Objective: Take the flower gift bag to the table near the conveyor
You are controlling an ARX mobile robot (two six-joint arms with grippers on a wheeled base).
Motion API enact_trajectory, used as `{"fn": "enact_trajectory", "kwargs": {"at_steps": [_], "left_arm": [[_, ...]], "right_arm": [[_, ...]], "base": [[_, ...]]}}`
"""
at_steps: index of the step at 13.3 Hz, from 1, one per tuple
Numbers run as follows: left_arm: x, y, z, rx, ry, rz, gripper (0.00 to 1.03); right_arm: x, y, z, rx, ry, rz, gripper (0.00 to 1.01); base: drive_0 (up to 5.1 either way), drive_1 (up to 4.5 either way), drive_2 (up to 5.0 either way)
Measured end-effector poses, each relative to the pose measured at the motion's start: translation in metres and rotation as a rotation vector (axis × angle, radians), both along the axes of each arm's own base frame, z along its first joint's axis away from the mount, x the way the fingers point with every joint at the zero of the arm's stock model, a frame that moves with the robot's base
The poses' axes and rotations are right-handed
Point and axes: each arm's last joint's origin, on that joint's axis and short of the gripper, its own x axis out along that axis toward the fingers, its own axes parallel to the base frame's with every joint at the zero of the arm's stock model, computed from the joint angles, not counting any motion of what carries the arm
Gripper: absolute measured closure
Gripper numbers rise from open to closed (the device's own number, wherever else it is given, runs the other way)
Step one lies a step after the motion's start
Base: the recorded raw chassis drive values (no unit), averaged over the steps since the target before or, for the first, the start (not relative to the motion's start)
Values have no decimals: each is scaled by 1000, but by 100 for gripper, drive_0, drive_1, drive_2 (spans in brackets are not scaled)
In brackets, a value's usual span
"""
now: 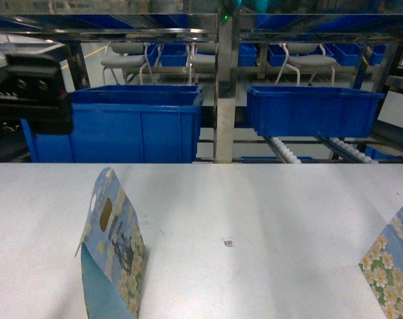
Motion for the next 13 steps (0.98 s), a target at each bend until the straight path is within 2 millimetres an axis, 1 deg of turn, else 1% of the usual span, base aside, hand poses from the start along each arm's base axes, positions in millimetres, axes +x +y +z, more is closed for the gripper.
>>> {"fn": "enact_trajectory", "kwargs": {"at_steps": [2, 4, 5, 6, 8, 9, 11, 13], "left_arm": [[-2, 5, 4, -2, -16, -2, 5], [-10, 23, 20, -14, -91, -27, 5], [-18, 31, 32, -25, -148, -57, 5], [-26, 38, 38, -17, -151, -84, 5], [-39, 47, 42, 0, -109, -132, 5], [-46, 51, 49, 3, -120, -133, 5], [-59, 61, 60, 3, -155, -74, 5], [-59, 62, 60, 3, -157, -64, 5]], "right_arm": [[0, 0, 0, 0, 0, 0, 3], [0, 0, 0, 0, 0, 0, 3], [0, 0, 0, 0, 0, 0, 3], [0, 0, 0, 0, 0, 0, 3], [0, 0, 0, 0, 0, 0, 3], [0, 0, 0, 0, 0, 0, 3], [0, 0, 0, 0, 0, 0, 3], [0, 0, 0, 0, 0, 0, 3]], "base": [[0, 0, 0], [0, 0, 0], [0, 0, 0], [0, 0, 0], [0, 0, 0], [0, 0, 0], [0, 0, 0], [0, 0, 0]]}}
